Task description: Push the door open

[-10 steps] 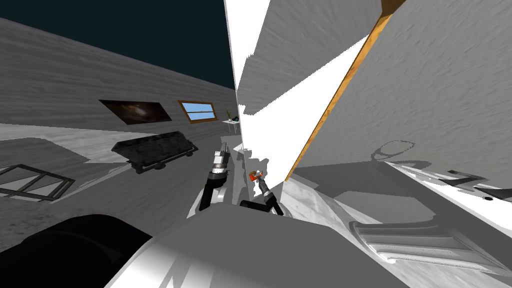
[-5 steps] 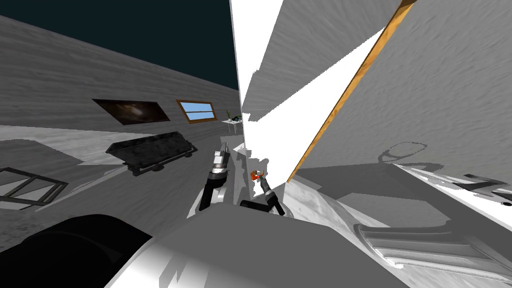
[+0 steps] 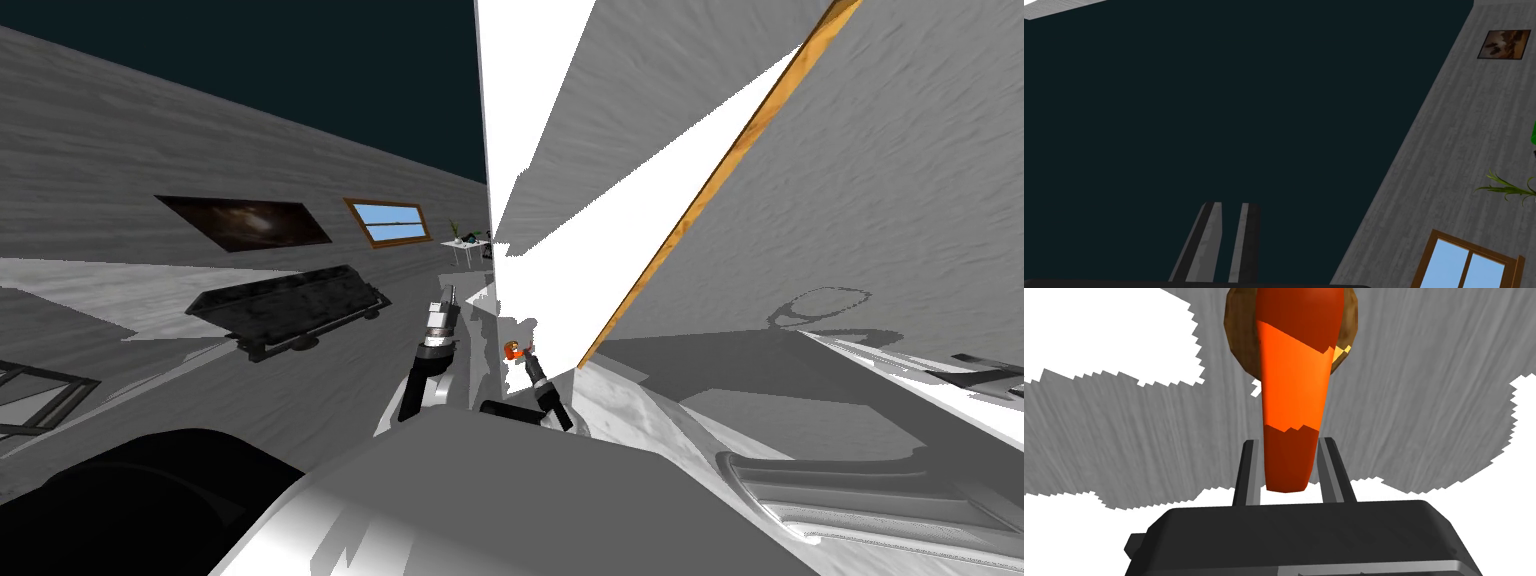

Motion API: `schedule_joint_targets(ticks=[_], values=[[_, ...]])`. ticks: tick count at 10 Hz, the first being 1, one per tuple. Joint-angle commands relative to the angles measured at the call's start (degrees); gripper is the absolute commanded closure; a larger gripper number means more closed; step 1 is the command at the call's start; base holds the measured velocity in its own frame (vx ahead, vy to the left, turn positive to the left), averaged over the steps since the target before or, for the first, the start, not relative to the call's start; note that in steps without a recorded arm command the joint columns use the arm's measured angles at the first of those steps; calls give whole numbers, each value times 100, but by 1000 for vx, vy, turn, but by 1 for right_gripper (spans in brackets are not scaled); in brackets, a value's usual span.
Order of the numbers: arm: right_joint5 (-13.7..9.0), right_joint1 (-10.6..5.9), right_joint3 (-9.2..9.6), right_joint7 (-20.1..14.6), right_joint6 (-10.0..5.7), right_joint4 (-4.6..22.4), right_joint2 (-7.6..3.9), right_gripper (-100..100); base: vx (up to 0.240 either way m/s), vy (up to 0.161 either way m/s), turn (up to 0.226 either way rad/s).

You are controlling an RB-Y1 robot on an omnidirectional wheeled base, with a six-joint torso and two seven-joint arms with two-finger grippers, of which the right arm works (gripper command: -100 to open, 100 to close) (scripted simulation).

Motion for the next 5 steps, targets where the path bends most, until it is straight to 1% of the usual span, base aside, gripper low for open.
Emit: schedule_joint_targets(ticks=[1, 2, 3, 5], values=[[-44, -68, -164, 39, -31, 89, -9, 100, 86, 107, -45], [-55, -73, -221, 51, -34, 100, -5, 100, 68, 100, -37], [-77, -81, -335, 75, -40, 123, 9, 100, 96, 141, -58], [-98, -89, -447, 99, -47, 145, 26, 100, 104, 154, -46]])
